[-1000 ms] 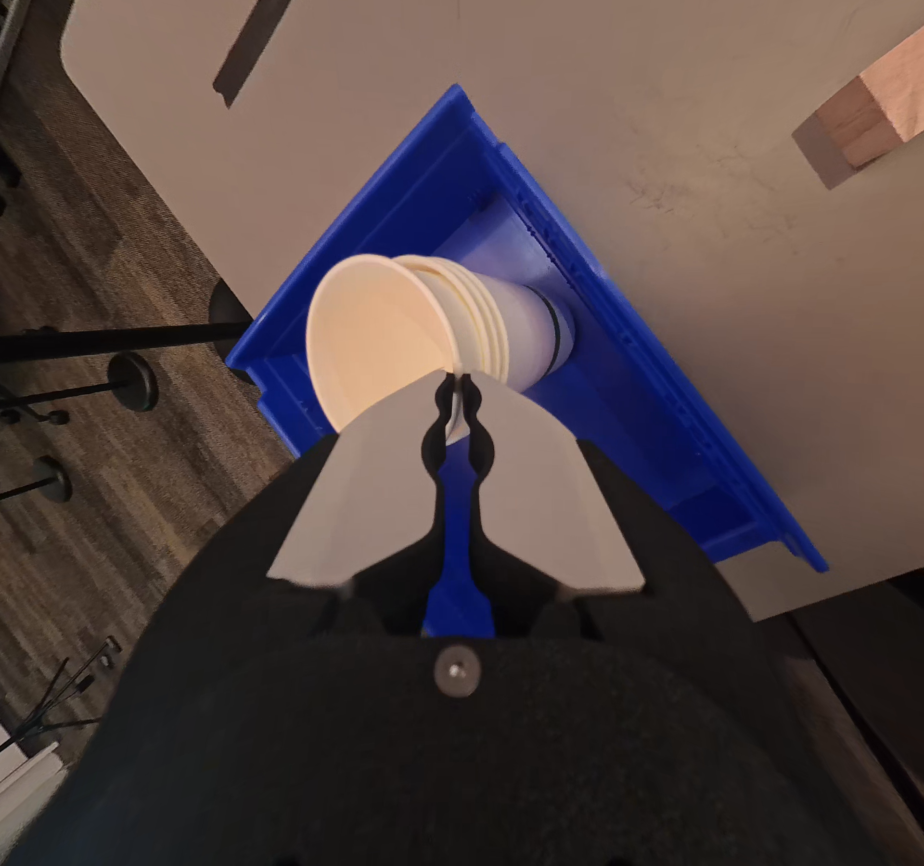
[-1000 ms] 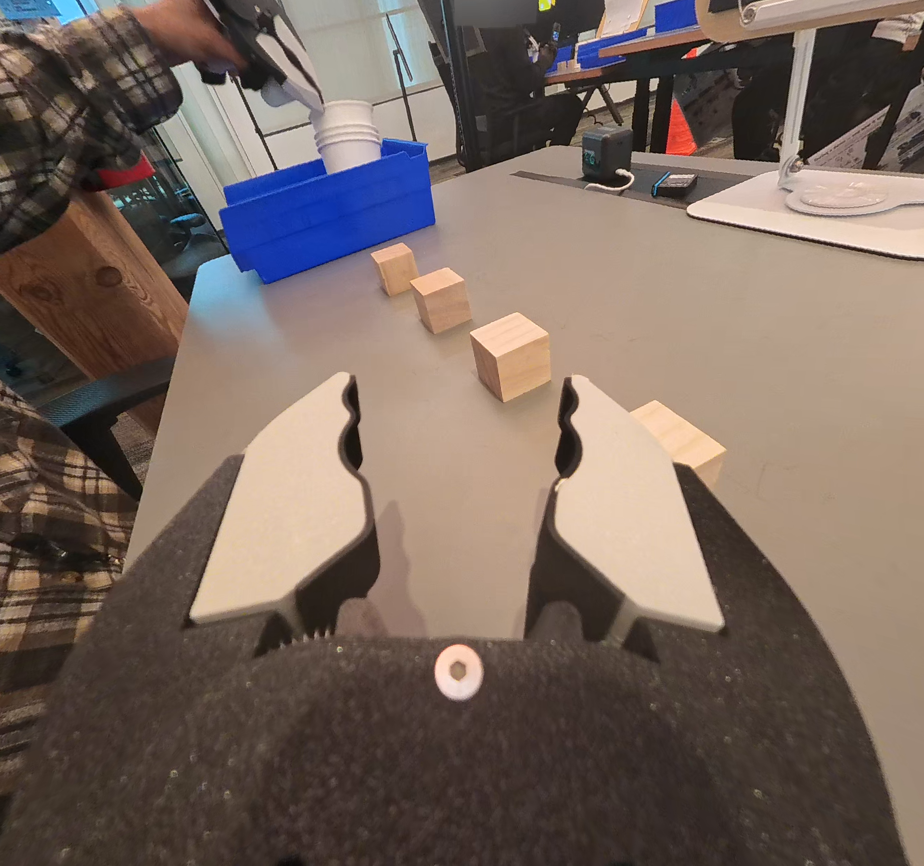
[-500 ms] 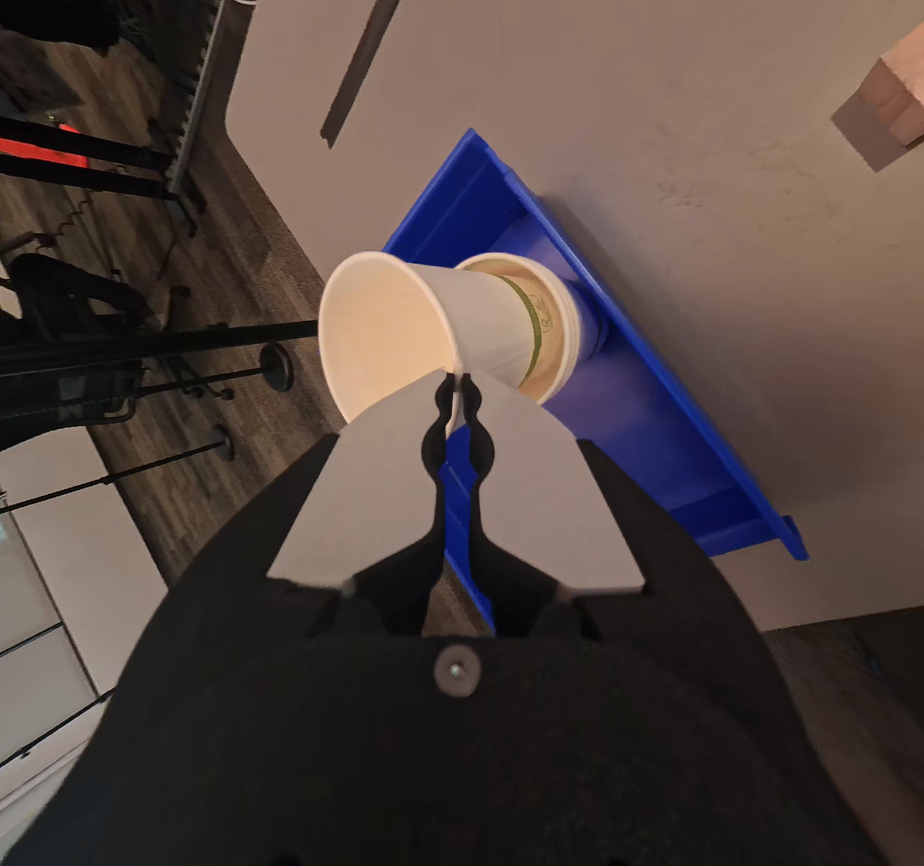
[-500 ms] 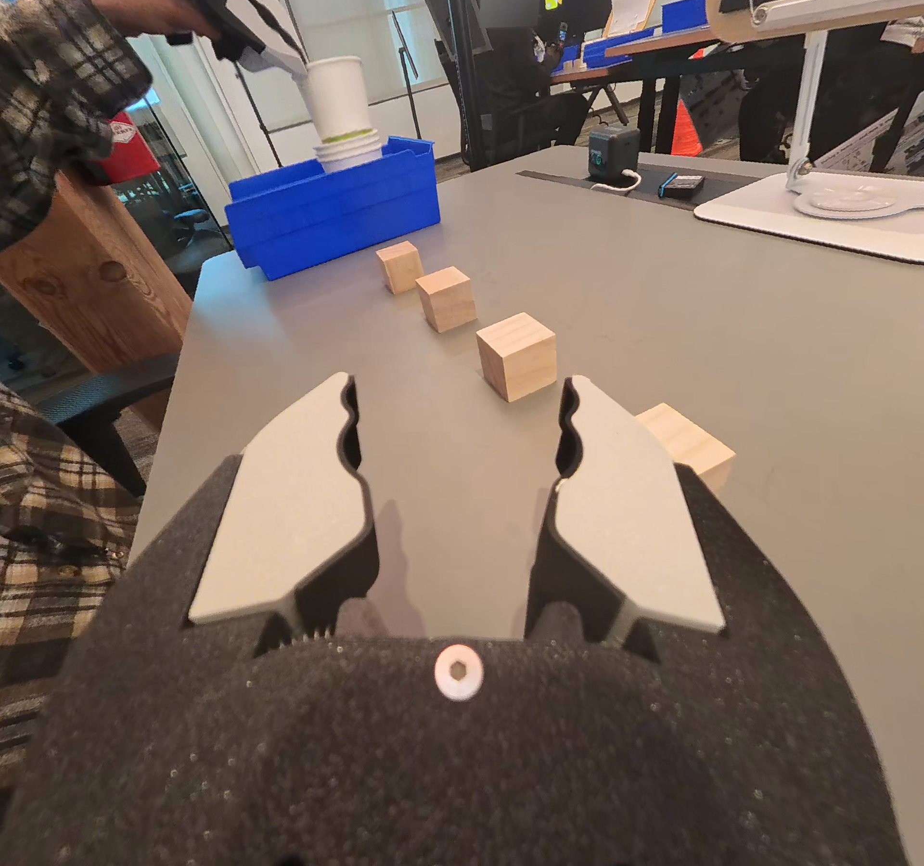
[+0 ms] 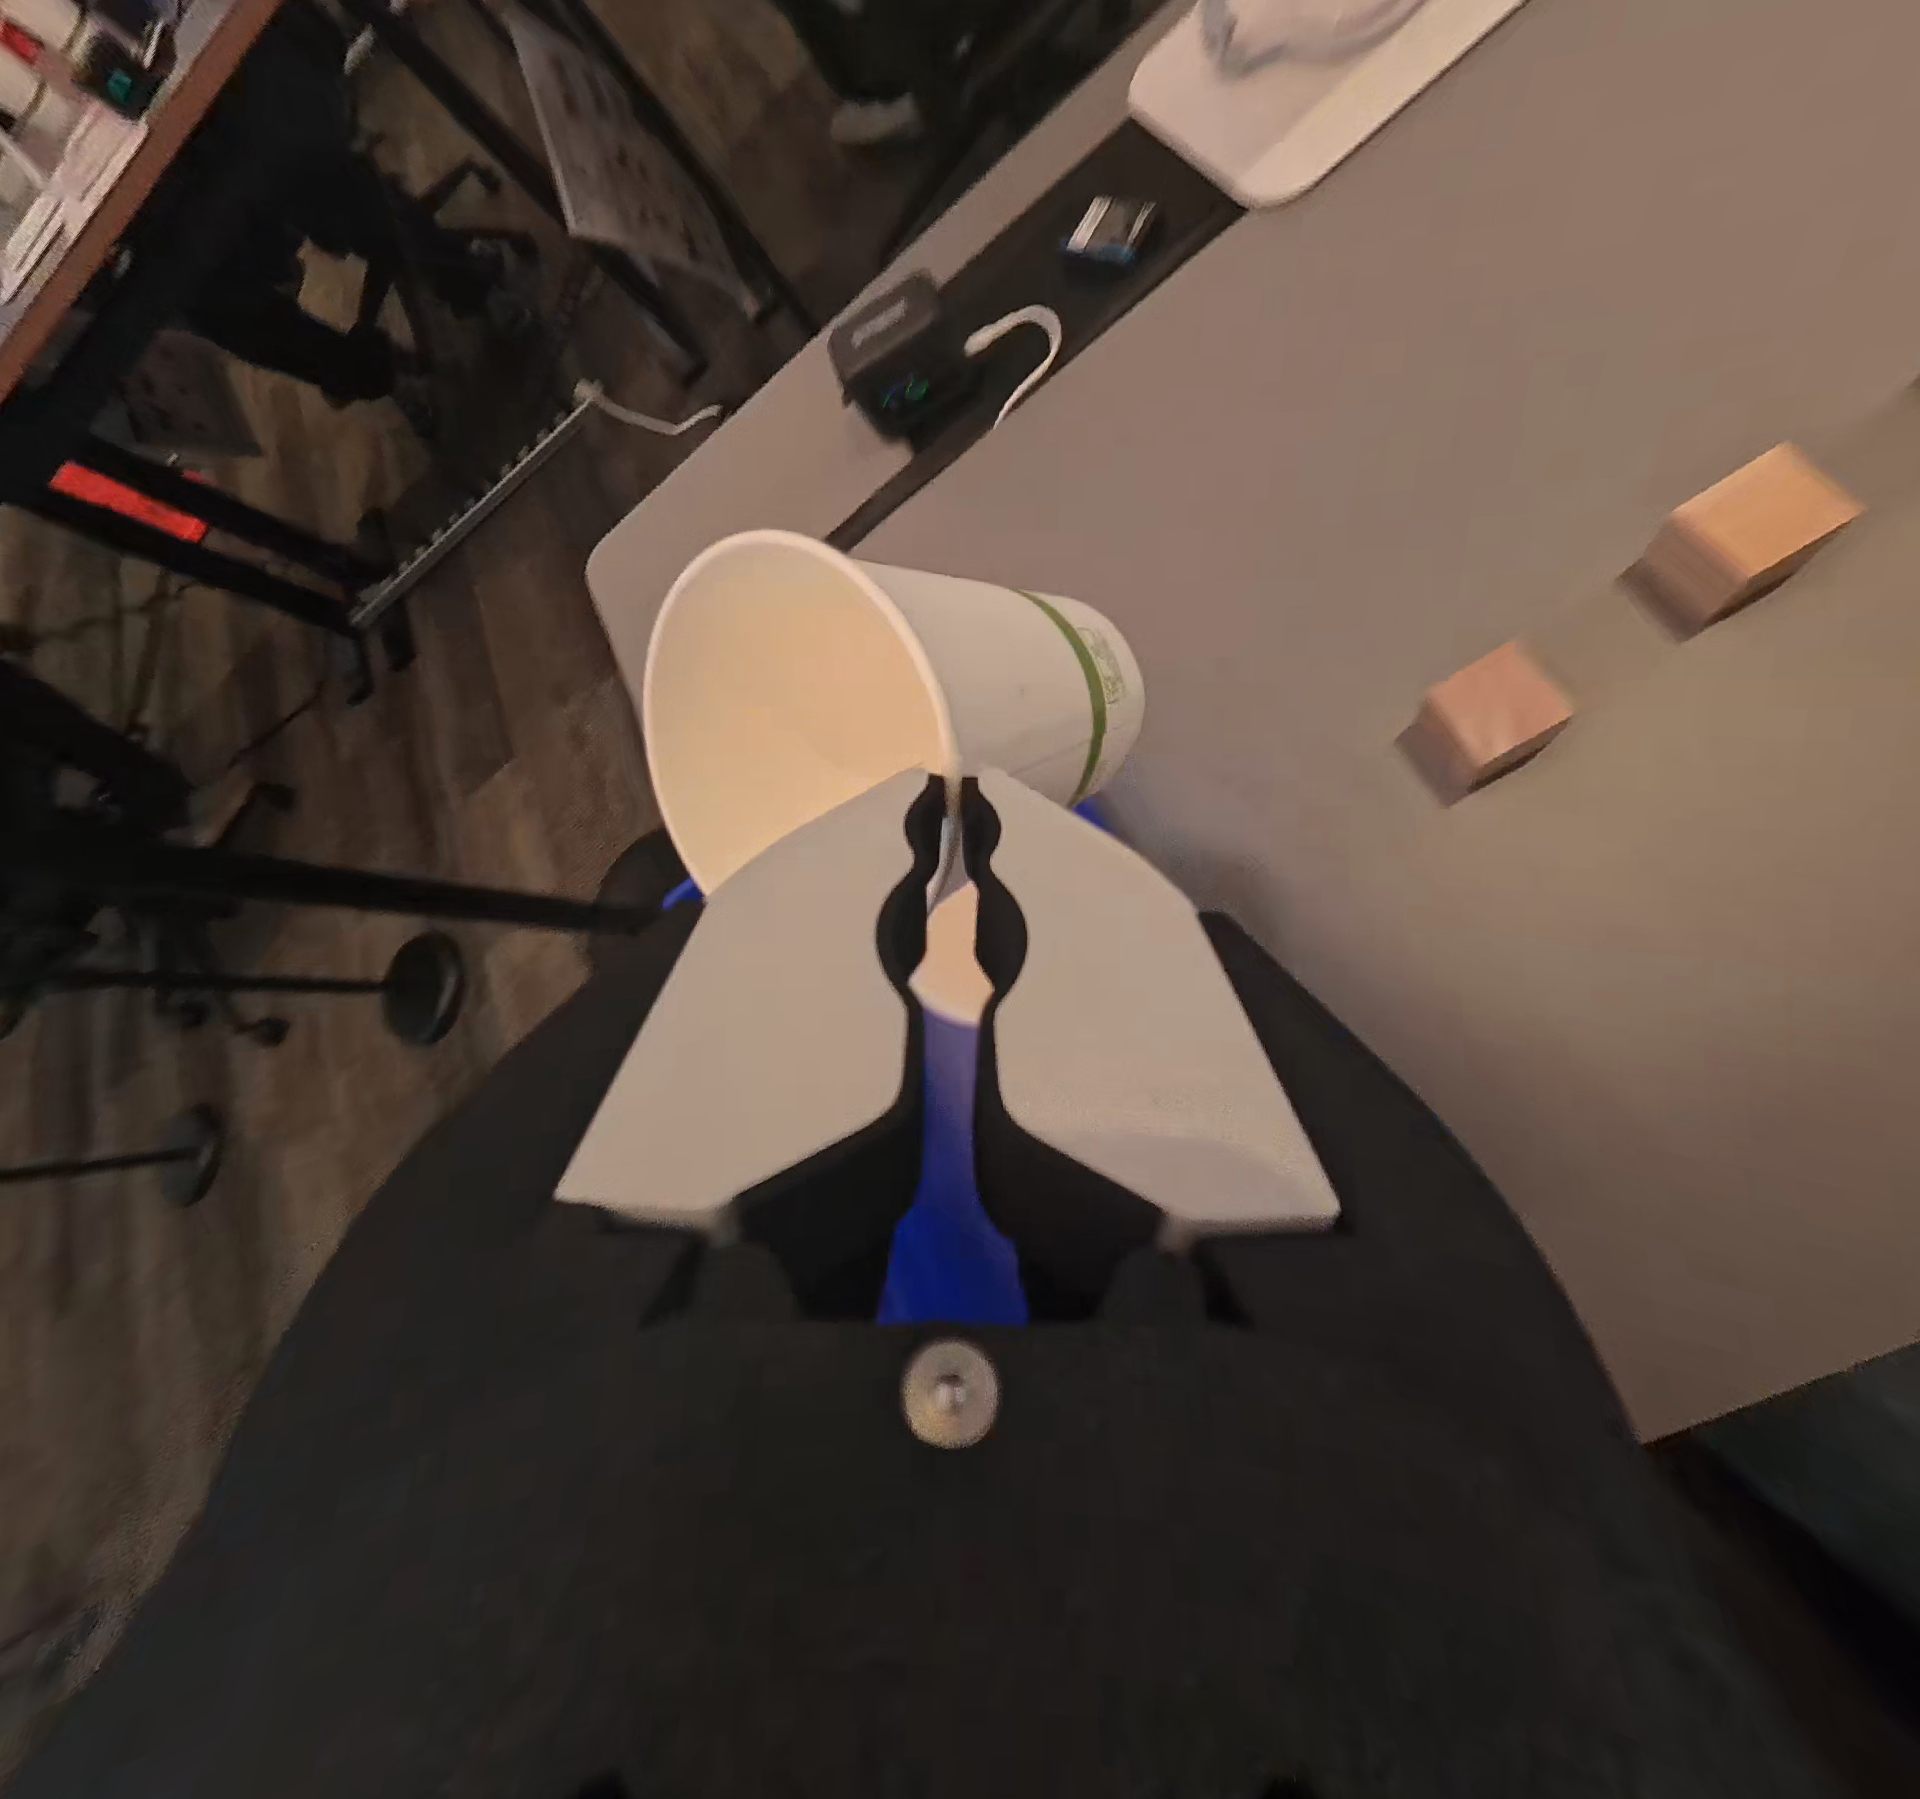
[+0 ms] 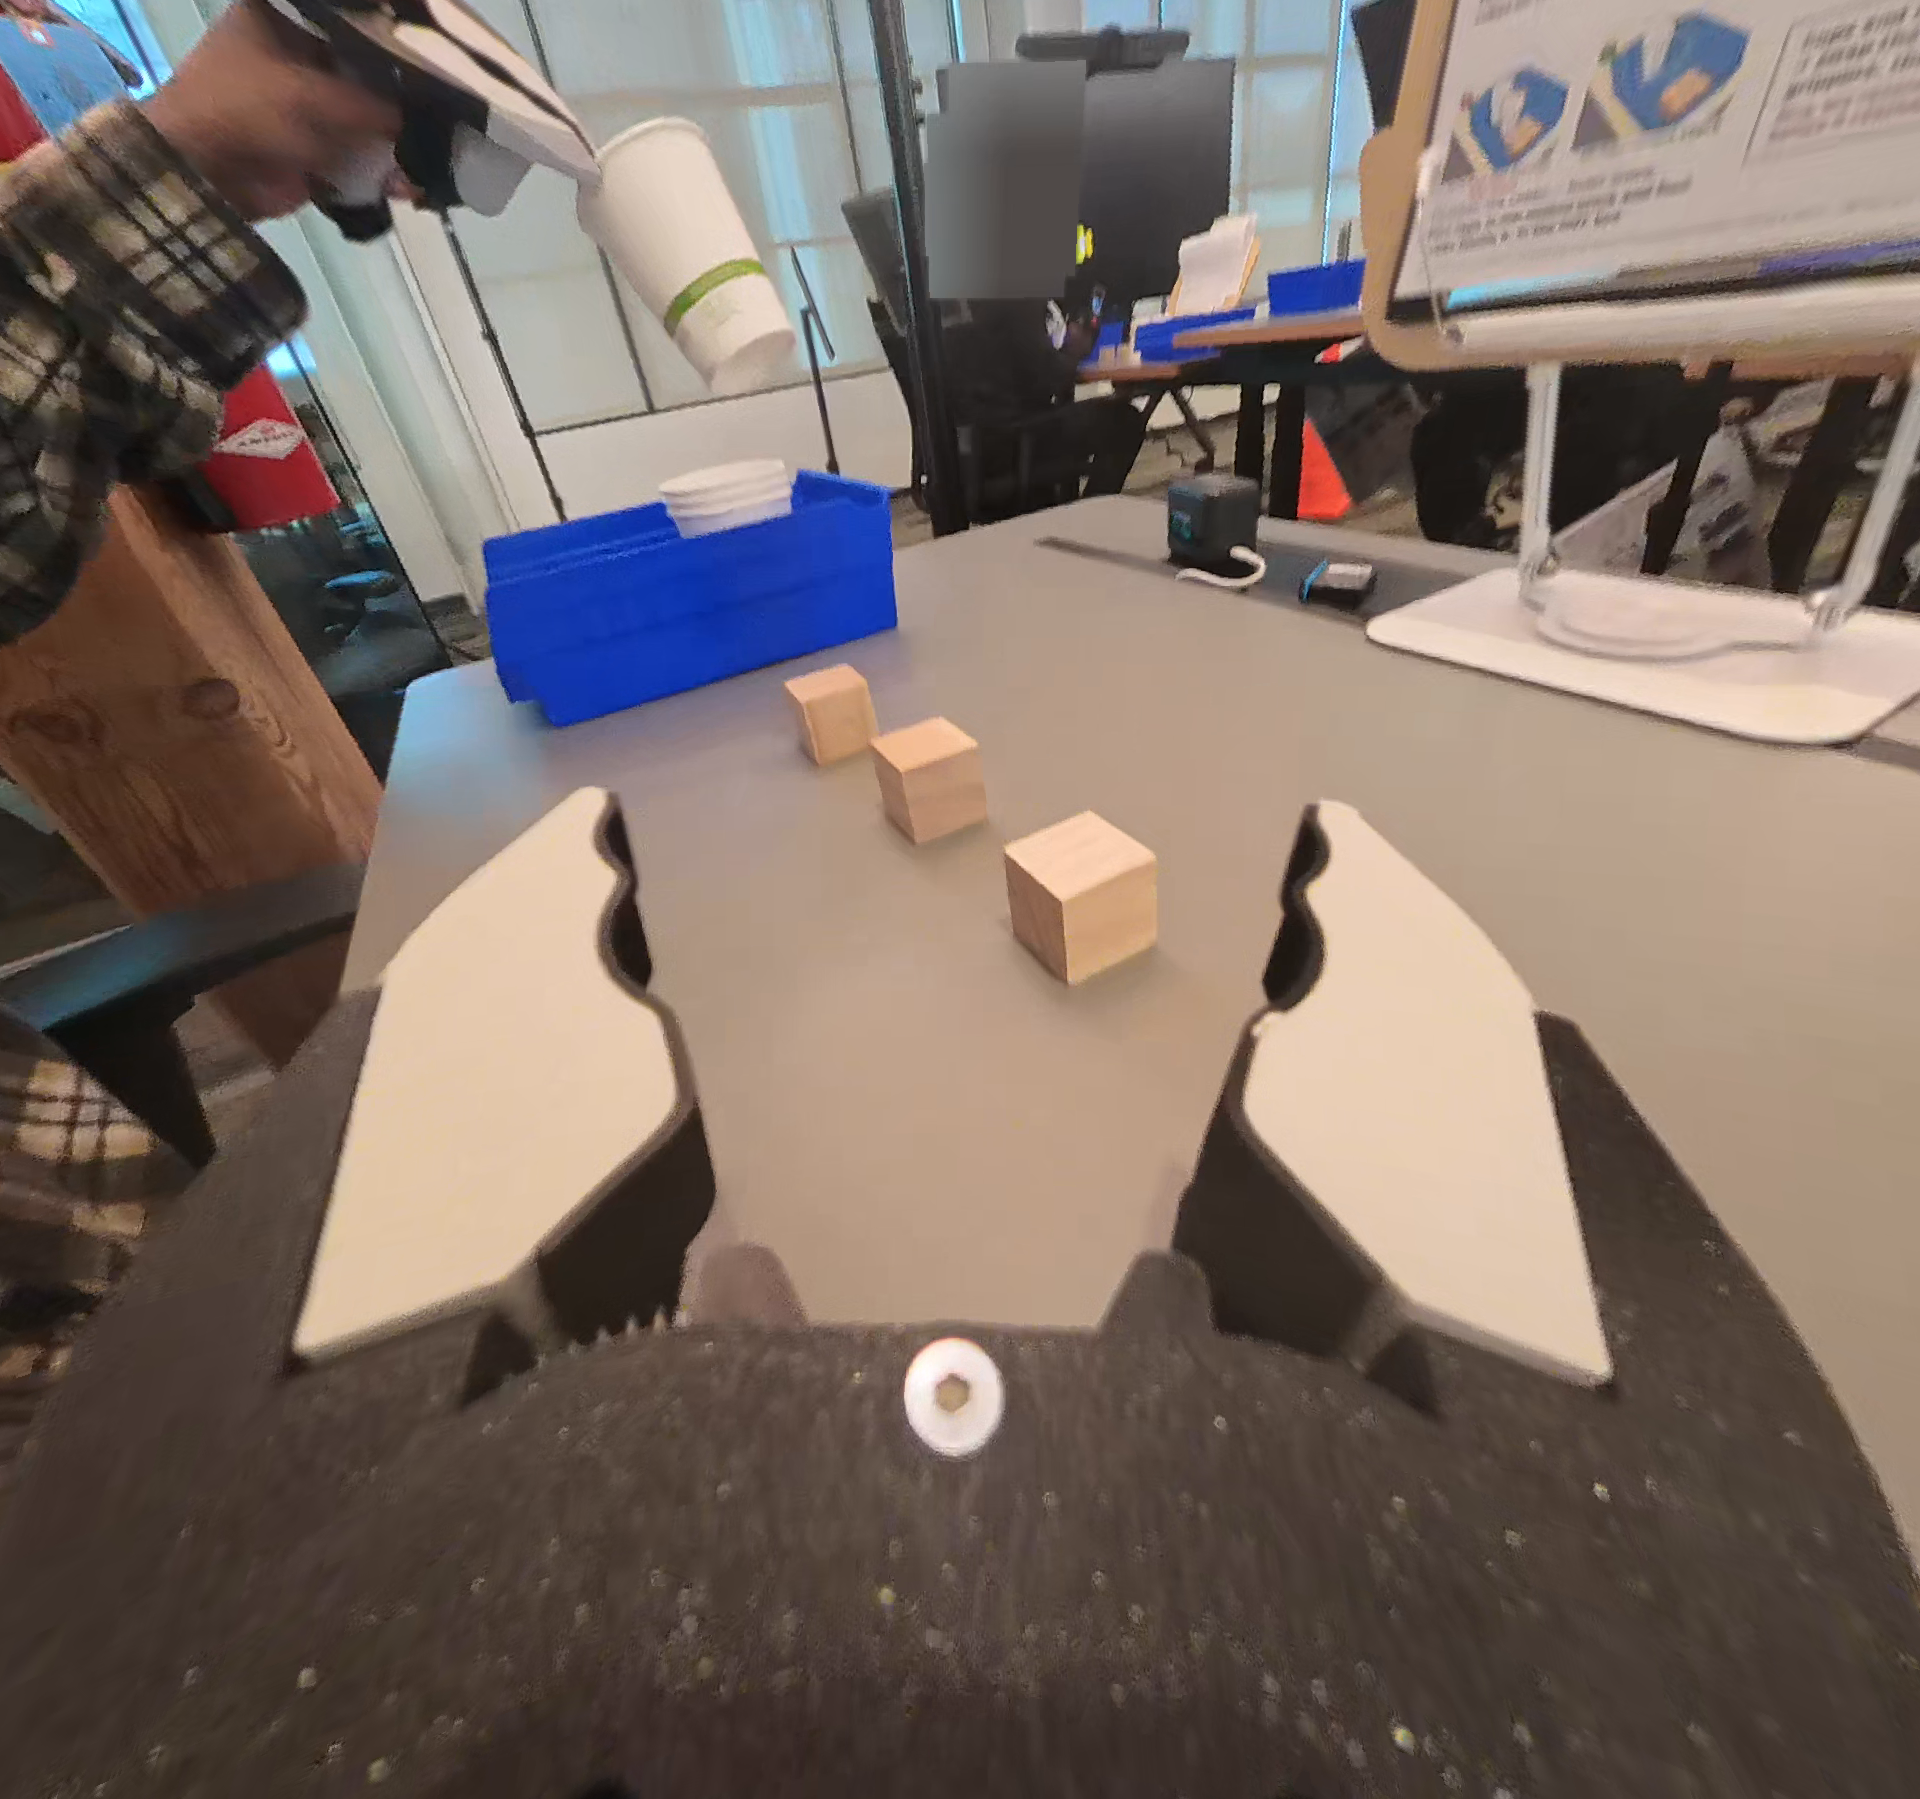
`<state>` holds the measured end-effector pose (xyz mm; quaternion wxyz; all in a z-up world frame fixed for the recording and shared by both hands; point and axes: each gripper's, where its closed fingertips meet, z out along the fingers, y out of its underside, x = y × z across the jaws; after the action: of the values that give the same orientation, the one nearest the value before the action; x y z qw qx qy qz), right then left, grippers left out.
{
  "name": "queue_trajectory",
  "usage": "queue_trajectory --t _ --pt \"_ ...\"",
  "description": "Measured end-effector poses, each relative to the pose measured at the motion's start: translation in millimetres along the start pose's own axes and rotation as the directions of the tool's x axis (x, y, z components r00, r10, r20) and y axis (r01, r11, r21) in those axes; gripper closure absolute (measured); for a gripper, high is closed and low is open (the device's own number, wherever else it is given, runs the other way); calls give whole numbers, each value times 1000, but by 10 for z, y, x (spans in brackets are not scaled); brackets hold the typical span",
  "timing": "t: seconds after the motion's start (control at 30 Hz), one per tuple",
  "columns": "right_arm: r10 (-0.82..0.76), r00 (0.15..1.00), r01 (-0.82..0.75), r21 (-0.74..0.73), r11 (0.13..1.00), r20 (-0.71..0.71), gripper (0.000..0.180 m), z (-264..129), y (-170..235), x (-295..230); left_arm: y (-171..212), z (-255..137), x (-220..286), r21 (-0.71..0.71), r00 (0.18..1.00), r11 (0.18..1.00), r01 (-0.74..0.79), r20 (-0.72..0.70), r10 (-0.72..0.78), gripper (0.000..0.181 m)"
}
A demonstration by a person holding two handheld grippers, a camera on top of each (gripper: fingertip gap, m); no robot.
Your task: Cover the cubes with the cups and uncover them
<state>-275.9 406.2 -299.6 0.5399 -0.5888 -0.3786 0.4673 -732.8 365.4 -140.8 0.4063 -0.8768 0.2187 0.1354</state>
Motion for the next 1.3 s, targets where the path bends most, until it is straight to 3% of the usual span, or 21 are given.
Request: queue_trajectory --t 0.03,0.27,0.53,0.8,1.03,1.13,1.3 --pt "-13 1000 13 22 1000 -4 60 29 -58 -40 -82 -21 70 48 999 999 22 -28 -21 178" --pt "-27 999 19 164 986 46 50 400 -413 -373 -632 -46 795 314 959 931 187 -263 -104 178" --pt "154 962 -208 243 947 225 54 889 -549 -539 -965 73 1965 457 836 819 348 -547 -49 178" --pt "260 905 -331 172 928 337 56 1171 -368 -626 -950 198 2735 425 655 733 531 -755 -37 178" --pt "307 867 -396 168 903 393 70 1107 -362 -579 -877 299 2949 370 567 722 585 -822 -38 178" --pt "309 853 -396 134 909 421 88 1048 -376 -575 -880 293 3042 337 508 713 615 -860 -31 178" --pt "272 874 -318 50 947 404 89 906 -420 -535 -877 295 3211 336 478 724 603 -878 10 178"
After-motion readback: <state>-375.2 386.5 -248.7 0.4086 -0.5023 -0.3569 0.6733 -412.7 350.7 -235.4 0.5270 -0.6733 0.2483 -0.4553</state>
